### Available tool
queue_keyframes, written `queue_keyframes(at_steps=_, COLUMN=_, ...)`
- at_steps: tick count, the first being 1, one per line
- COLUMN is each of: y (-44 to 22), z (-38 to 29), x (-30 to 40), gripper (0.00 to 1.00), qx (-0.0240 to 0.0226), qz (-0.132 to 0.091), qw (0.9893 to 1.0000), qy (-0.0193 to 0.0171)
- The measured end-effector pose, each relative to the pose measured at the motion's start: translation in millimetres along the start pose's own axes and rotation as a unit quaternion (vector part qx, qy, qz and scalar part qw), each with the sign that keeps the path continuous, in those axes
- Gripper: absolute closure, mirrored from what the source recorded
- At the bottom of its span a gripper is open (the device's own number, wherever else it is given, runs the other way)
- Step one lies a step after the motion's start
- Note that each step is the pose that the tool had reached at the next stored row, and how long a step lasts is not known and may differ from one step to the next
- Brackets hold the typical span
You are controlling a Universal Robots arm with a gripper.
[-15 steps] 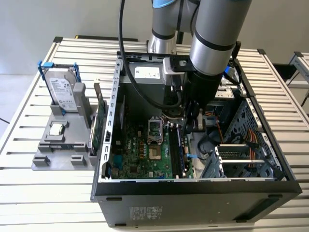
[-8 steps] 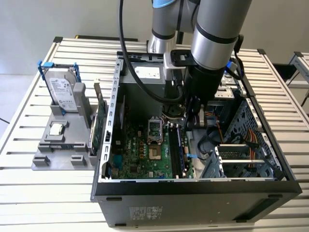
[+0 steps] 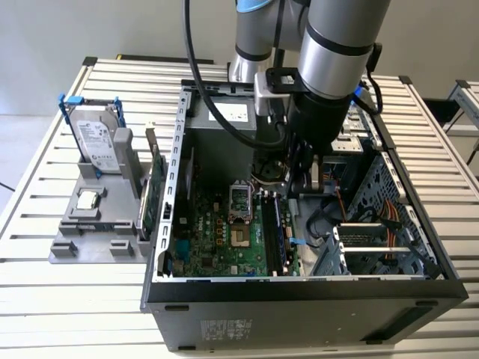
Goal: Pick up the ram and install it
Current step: 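Press down the ram until it locks into place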
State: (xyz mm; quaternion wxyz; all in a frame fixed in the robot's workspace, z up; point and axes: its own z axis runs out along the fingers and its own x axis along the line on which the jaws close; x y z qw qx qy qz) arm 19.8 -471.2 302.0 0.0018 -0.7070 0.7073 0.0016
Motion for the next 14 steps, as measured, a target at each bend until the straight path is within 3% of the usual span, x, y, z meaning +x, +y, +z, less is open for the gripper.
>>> queue_keyframes(at_steps=7, y=0.0, z=-9.3, x=0.0, gripper=1.0, qx=0.0, qz=0.0, qw=1.0, qy=-0.0001)
queue_keyframes(at_steps=14, y=0.0, z=-9.5, x=-0.1, gripper=1.0, qx=0.0, qz=0.0, qw=1.0, qy=0.0001)
